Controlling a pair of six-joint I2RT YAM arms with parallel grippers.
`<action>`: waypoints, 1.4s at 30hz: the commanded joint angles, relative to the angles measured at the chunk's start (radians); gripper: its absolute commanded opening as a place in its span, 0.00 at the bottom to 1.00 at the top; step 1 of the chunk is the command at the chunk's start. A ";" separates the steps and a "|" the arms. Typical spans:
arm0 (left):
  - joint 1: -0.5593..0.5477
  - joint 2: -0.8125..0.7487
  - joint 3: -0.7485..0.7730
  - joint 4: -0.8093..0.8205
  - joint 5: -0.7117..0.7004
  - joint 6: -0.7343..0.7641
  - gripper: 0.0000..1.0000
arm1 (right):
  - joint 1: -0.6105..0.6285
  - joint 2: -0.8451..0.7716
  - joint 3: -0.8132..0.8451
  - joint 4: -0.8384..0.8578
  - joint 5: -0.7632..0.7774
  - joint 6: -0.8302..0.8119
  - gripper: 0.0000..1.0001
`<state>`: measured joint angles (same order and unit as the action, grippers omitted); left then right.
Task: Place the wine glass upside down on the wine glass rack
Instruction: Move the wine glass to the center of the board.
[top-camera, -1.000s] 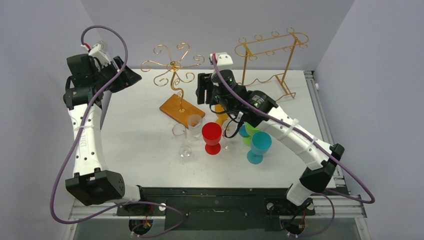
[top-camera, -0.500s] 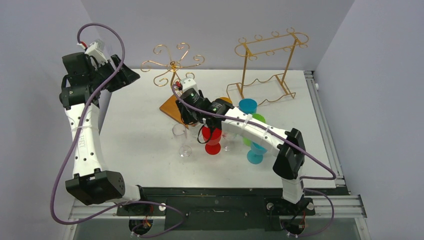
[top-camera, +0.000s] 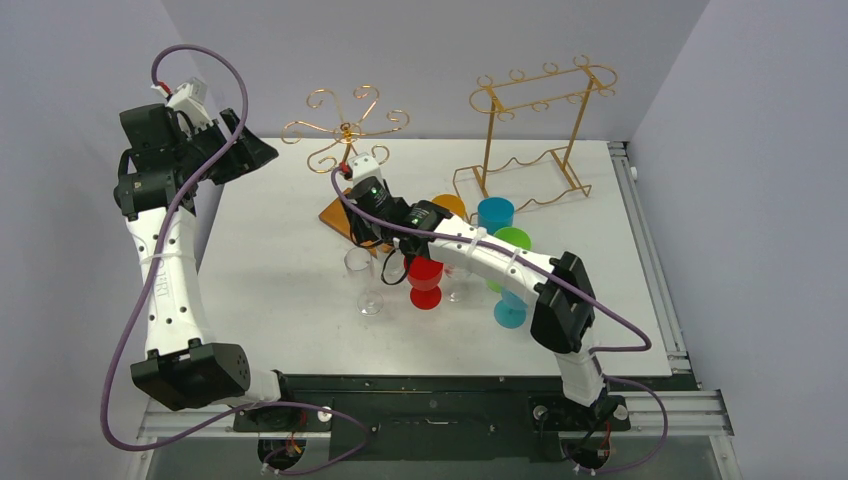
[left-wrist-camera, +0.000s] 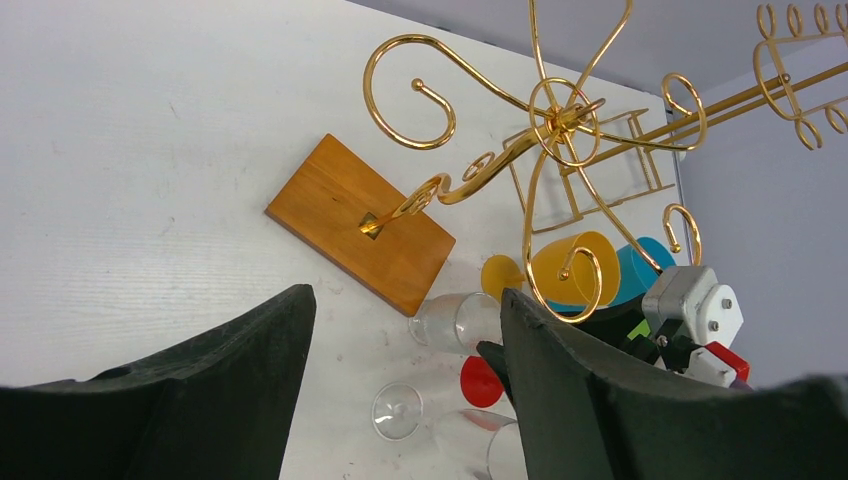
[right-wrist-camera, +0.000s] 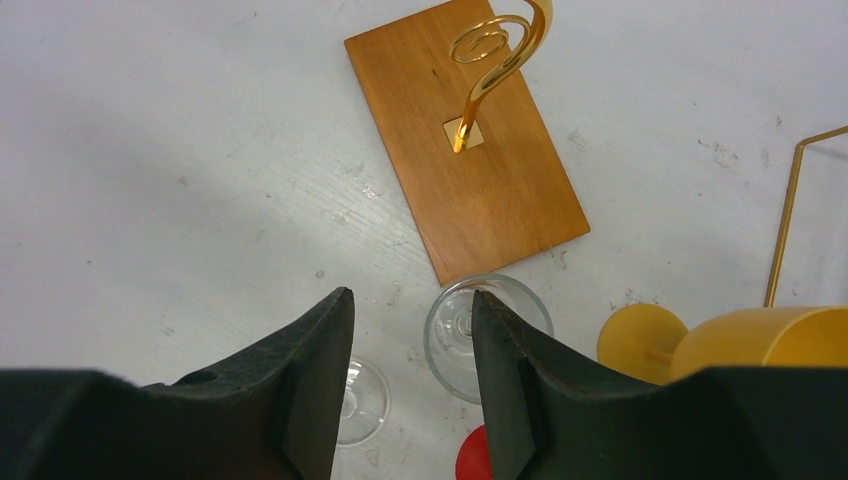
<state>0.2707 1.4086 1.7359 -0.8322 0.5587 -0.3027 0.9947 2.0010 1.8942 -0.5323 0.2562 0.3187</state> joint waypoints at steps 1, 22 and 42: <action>0.009 -0.003 0.050 0.004 0.025 0.017 0.66 | -0.007 0.005 -0.001 -0.013 -0.025 0.020 0.43; 0.009 -0.019 0.050 -0.019 0.042 0.039 0.71 | 0.014 -0.417 -0.300 0.138 0.037 0.047 0.64; 0.019 -0.048 0.043 -0.049 0.048 0.080 0.79 | 0.120 -0.257 -0.220 -0.020 -0.051 0.073 0.43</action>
<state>0.2832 1.3987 1.7401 -0.8906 0.5888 -0.2382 1.1198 1.7161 1.5860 -0.4999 0.2276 0.3805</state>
